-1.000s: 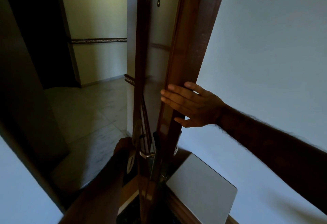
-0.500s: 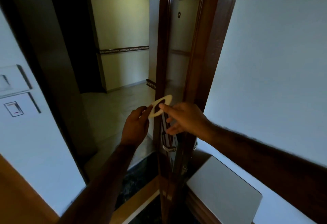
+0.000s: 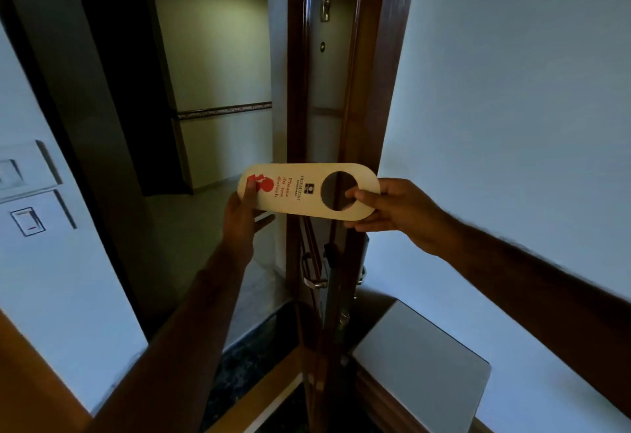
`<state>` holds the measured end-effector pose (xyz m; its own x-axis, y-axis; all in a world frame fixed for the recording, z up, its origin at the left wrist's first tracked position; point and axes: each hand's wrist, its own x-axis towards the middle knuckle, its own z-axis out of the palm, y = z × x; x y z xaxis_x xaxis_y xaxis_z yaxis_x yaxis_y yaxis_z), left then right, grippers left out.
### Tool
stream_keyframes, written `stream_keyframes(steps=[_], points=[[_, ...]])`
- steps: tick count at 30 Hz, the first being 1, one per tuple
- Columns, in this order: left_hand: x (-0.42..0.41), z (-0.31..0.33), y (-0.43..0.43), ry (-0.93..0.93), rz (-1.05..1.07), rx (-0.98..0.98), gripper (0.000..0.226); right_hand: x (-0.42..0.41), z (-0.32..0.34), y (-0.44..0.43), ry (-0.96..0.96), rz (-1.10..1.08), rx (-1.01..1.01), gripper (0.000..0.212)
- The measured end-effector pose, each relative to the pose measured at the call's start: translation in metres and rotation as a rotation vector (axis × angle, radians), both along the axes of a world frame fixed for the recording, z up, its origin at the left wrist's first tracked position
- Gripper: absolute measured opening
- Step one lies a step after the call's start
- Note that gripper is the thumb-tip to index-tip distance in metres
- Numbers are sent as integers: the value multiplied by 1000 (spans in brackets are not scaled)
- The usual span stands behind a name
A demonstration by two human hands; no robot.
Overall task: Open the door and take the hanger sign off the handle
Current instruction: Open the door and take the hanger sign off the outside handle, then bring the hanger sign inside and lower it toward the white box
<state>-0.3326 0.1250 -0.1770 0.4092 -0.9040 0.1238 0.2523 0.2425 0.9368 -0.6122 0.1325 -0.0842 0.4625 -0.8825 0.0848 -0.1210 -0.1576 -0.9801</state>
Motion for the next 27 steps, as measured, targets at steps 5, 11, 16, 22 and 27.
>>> stream_keyframes(steps=[5, 11, 16, 22, 27], points=[[-20, 39, 7, 51, 42, -305, 12, -59, 11, -15, 10, -16, -66, 36], [-92, 98, 15, -320, 19, -546, 17, -144, 16, -58, -45, -259, -100, 31], [-163, 105, 2, -596, 19, -549, 29, -200, 3, -109, -166, -409, -53, 30], [-245, 57, -62, -918, 59, -413, 27, -271, -58, -163, -261, -485, 109, 29], [-301, -31, -136, -851, 25, -124, 31, -321, -143, -204, -236, -741, 249, 22]])
